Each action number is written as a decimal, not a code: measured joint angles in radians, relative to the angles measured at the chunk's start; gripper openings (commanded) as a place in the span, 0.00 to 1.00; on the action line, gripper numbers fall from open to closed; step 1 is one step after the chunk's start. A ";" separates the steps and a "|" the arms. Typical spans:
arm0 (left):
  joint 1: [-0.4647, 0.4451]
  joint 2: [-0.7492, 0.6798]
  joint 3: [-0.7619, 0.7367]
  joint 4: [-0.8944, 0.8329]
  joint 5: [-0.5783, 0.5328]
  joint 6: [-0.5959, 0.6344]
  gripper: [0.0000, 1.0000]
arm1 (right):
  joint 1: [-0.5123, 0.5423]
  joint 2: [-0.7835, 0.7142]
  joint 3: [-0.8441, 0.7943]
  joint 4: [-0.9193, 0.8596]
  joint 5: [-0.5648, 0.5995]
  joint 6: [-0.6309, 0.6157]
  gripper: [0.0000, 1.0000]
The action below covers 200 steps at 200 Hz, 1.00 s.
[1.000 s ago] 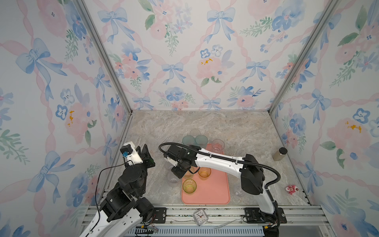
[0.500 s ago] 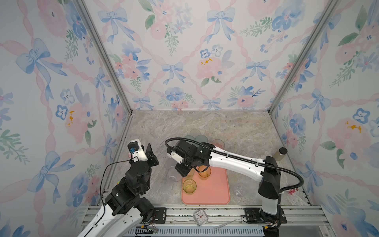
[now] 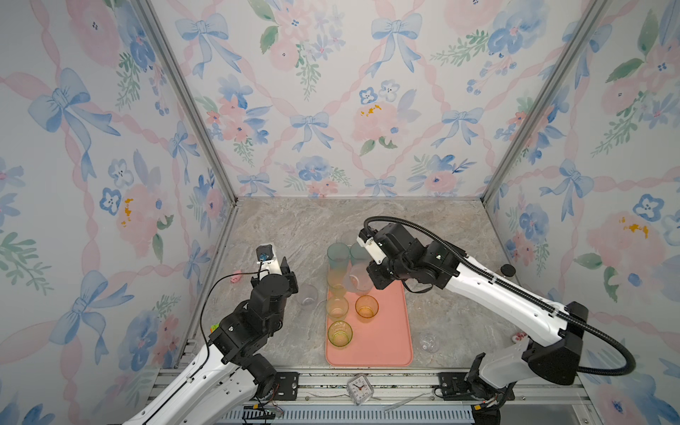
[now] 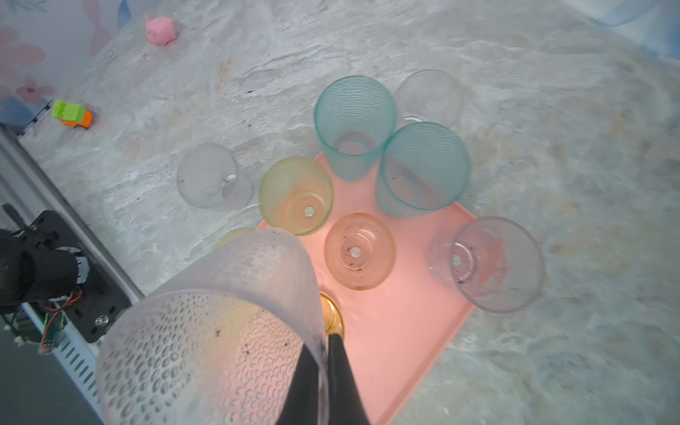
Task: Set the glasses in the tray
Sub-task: 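Carry the frosted cup over the tray with the right gripper while the left gripper advances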
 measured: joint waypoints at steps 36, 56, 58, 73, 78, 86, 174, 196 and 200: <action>0.009 0.063 0.029 0.001 0.042 0.000 0.34 | -0.097 -0.076 -0.062 -0.035 0.084 0.000 0.03; 0.016 0.079 0.034 0.000 0.064 0.000 0.34 | -0.138 -0.076 -0.098 -0.052 0.111 0.000 0.03; 0.017 0.081 0.034 0.000 0.067 0.000 0.34 | -0.142 -0.077 -0.102 -0.053 0.113 0.000 0.03; 0.023 0.096 0.039 0.001 0.085 0.000 0.34 | -0.161 -0.075 -0.124 -0.064 0.125 0.000 0.03; 0.024 0.101 0.040 0.000 0.091 0.000 0.34 | -0.167 -0.073 -0.129 -0.067 0.129 0.000 0.03; 0.027 0.109 0.042 0.001 0.101 0.000 0.34 | -0.175 -0.069 -0.134 -0.068 0.134 0.000 0.03; 0.052 0.151 0.045 0.000 0.170 0.000 0.34 | -0.214 0.044 -0.169 -0.058 0.131 -0.001 0.03; 0.060 0.156 0.045 0.001 0.181 0.000 0.34 | -0.225 0.069 -0.176 -0.054 0.117 -0.001 0.03; 0.062 0.157 0.045 0.001 0.182 0.000 0.34 | -0.227 0.074 -0.177 -0.052 0.114 -0.001 0.03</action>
